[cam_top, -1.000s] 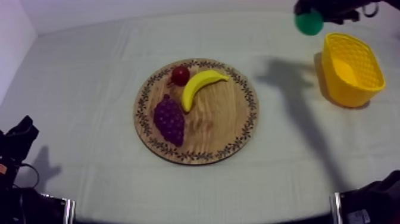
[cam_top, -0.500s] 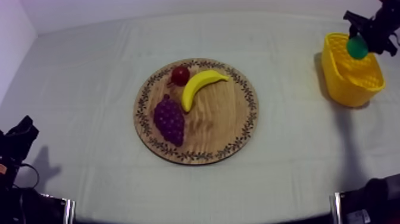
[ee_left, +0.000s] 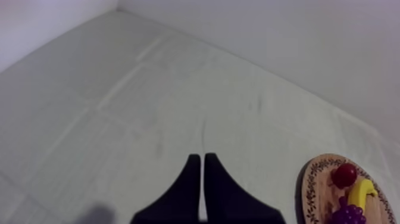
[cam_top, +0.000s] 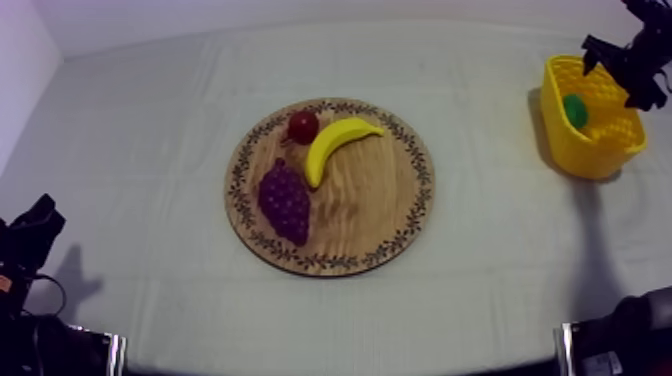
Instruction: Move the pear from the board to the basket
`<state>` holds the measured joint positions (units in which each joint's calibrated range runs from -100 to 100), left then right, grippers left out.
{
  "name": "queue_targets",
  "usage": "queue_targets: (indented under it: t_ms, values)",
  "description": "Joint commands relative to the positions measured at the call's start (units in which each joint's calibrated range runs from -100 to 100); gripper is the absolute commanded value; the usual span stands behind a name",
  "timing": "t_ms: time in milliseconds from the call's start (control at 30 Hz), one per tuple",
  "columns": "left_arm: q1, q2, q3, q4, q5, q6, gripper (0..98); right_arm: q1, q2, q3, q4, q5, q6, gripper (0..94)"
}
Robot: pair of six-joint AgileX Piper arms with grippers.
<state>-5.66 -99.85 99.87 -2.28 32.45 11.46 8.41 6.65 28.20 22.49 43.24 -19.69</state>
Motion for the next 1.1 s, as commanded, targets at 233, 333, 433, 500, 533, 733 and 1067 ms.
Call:
queue_targets:
  t_ms: [233, 333, 433, 500, 533, 733, 1067]
  values:
    - [0.0, 0.0, 0.0, 0.00, 0.0, 0.0, 0.1, -0.2, -5.7, 3.9, -1.0, -3.4, 2.5, 42.4]
    - [0.0, 0.0, 0.0, 0.00, 0.0, 0.0, 0.1, -0.6, -9.4, 6.2, -2.0, -5.1, 4.7, 26.1]
    - [0.0, 0.0, 0.0, 0.00, 0.0, 0.0, 0.1, -1.0, -14.0, 9.2, -3.5, -6.9, 6.6, 12.6]
    - [0.0, 0.0, 0.0, 0.00, 0.0, 0.0, 0.1, -1.0, -17.8, 11.8, -5.1, -8.6, 7.7, 6.3]
    - [0.0, 0.0, 0.0, 0.00, 0.0, 0.0, 0.1, -0.8, -20.0, 13.4, -6.2, -9.9, 8.2, 4.5]
    - [0.0, 0.0, 0.0, 0.00, 0.0, 0.0, 0.1, 2.5, -34.6, 27.5, -23.9, -21.4, 22.5, 0.8]
    - [0.0, 0.0, 0.0, 0.00, 0.0, 0.0, 0.1, 2.0, -55.0, 49.8, -40.7, -30.0, 43.0, 0.3]
